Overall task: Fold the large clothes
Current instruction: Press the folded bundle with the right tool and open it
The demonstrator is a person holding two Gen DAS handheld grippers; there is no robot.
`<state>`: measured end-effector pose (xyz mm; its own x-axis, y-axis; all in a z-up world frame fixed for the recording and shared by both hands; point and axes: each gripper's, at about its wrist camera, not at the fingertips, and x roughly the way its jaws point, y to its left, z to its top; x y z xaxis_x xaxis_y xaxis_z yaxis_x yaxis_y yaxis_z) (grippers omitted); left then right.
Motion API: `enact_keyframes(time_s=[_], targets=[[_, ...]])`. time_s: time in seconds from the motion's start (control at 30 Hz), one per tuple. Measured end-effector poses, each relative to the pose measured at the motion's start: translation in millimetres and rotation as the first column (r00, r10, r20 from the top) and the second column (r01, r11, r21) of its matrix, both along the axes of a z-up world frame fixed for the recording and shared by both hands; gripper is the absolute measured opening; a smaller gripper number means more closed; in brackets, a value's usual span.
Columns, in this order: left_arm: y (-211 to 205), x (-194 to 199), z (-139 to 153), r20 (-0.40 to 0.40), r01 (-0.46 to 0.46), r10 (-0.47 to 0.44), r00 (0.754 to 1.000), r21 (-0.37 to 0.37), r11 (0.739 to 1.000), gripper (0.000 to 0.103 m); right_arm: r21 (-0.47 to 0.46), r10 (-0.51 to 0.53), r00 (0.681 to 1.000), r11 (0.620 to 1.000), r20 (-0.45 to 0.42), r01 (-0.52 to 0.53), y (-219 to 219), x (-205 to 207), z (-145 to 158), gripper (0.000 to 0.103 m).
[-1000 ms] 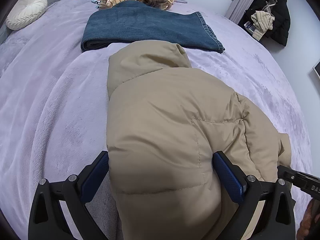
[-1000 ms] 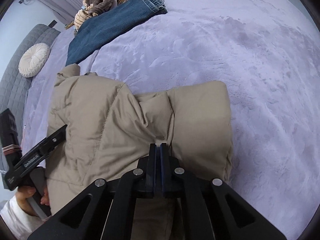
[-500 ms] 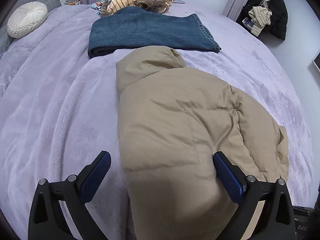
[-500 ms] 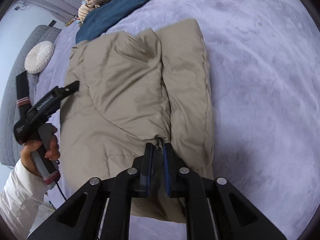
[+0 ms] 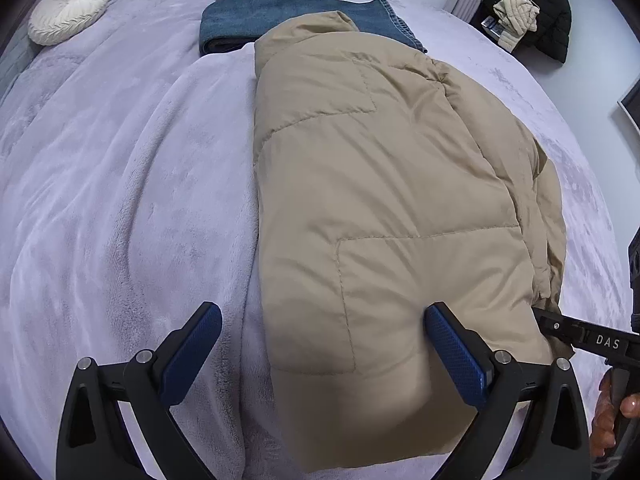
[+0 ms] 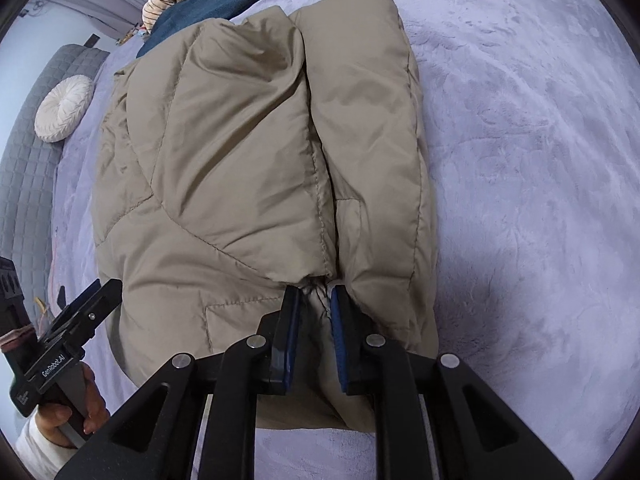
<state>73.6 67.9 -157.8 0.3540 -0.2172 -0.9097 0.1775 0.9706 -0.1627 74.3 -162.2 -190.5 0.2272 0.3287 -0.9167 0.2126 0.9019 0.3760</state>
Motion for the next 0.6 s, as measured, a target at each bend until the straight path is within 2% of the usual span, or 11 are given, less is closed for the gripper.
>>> enact_keyframes(time_s=[0.17,0.4,0.53,0.6], targets=[[1.7,-5.7,11.2,-0.026,0.004,-0.003,1.000,0.029,1.000,0.103,-0.004,0.008,1.000,1.000,-0.019,-0.008,5.2,-2.9,11.0,0.018],[4.6,-25.1,33.6,-0.062,0.023,-0.022,0.998,0.022,0.999,0.103,-0.008,-0.011,1.000,1.000,-0.016,0.011,7.1,-17.2,38.9,0.020],[4.7,-39.6,48.7,-0.054,0.045,-0.045,0.998,0.003,0.999,0.103,-0.036,-0.031,0.999,0.999,0.006,0.031,8.5,-30.7,58.4,0.037],[4.1,-42.7,54.9,-0.051,0.058,-0.058,0.997,-0.001,0.998,0.103,-0.041,-0.045,0.999,0.998,0.013,0.045,9.7,-38.6,65.4,0.039]])
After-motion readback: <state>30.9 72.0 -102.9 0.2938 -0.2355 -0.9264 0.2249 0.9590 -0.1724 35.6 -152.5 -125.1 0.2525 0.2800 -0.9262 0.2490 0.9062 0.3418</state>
